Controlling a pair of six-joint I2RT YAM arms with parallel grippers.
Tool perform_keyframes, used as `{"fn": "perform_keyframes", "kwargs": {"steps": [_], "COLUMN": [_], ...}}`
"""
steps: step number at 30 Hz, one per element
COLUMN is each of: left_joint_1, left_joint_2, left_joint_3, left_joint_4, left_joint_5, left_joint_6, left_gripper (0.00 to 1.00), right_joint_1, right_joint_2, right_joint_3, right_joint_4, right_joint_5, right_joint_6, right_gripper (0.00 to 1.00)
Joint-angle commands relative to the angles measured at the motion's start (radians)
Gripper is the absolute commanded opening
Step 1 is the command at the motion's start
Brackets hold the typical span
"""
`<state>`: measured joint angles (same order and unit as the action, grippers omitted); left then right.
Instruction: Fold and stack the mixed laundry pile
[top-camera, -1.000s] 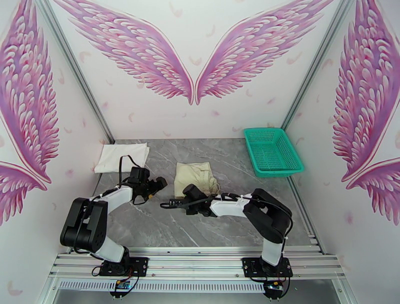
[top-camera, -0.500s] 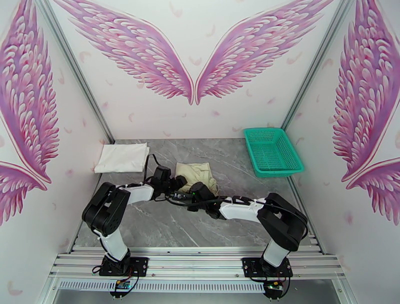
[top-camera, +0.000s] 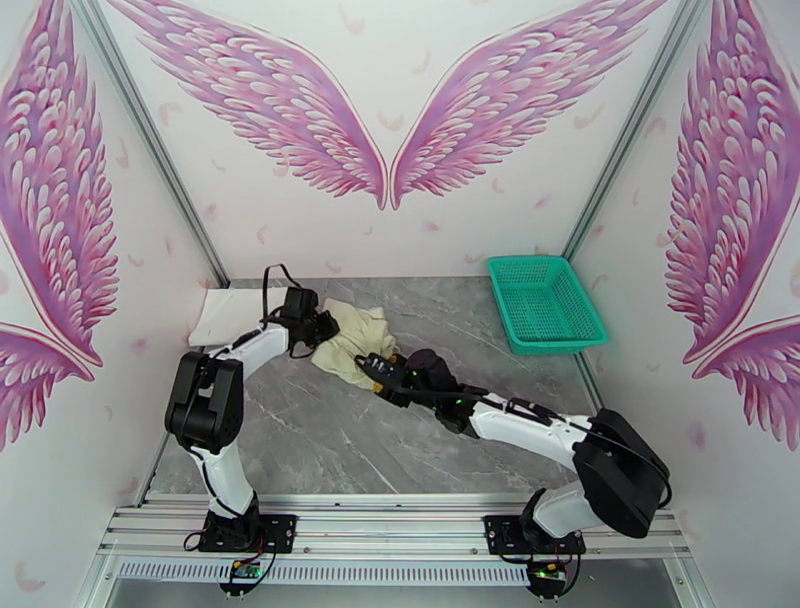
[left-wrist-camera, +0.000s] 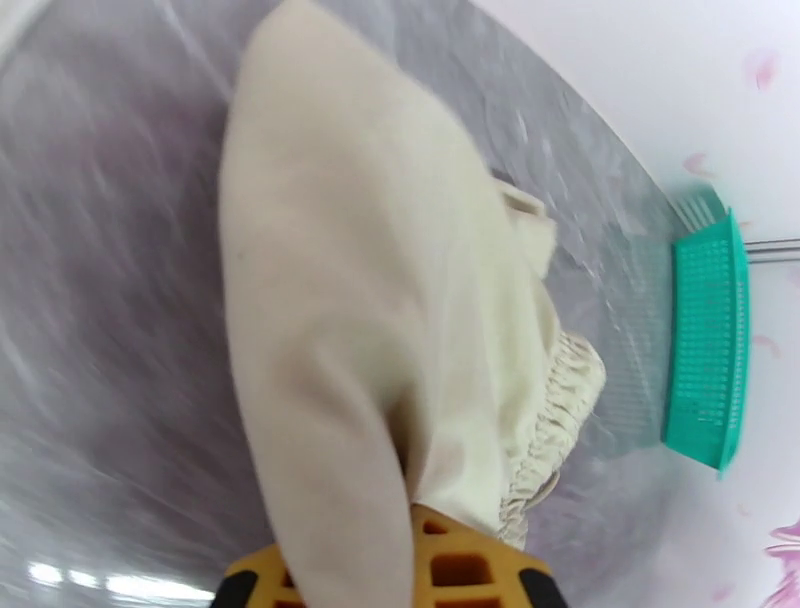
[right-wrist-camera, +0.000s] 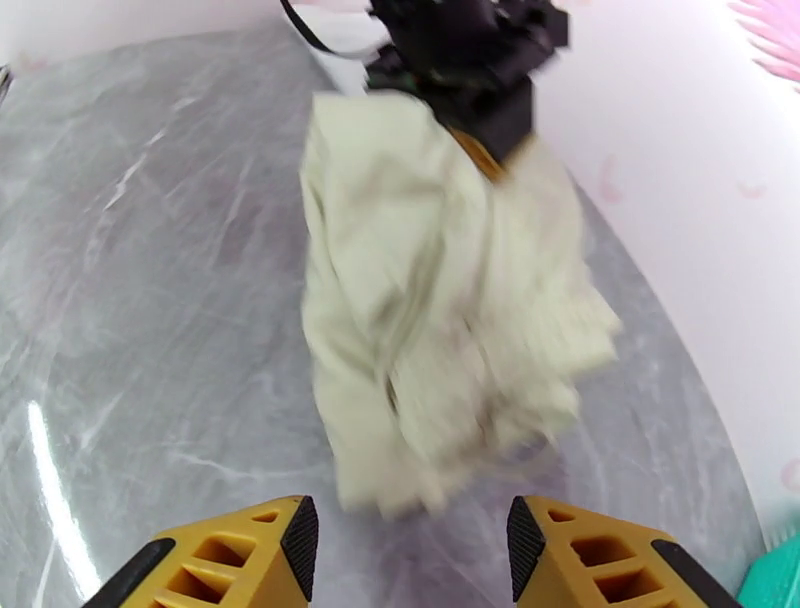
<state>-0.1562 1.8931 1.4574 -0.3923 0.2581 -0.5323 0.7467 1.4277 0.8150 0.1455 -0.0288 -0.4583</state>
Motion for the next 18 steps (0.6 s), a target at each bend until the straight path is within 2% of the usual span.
{"fn": "perform_keyframes", "kwargs": {"steps": [1,7,13,16,18], "left_joint_1": [0.081,0.254,0.415,0.472,0.513], "left_joint_2": [0.039,0.127,0.184,0.252,0.291], "left_joint_3": [0.18,0.404,0.478,0.506,0.518], "left_joint_4": [-0.254,-0.413,-0.473,-0.488,-0.46], "left_joint_5": [-0.075,-0.092,-0.139,-0.22,-0.27], "left_joint_6": [0.284,0.482,0.658,0.712,0.683], "left_gripper": [0.0,0.0,0.0,0.0,0.0], "right_joint_1": [-0.032,-0.067,-0.139,-0.187,-0.228], "right_joint_2": [-0.023,-0.022,-0.087,-0.126,-0.159], "right_joint_3": [-0.03,-0.028,-0.061,-0.103,-0.147], "right_joint_4": [-0.057,-0.048,-0.068,-0.057,-0.032], "right_joint_5": [0.015,0.047,0.097,0.168,0.262], "right_joint_6": [0.04,0.071,0.104,0.146,0.213], "right_gripper": [0.56,0.56,0.54,0.56,0.58]}}
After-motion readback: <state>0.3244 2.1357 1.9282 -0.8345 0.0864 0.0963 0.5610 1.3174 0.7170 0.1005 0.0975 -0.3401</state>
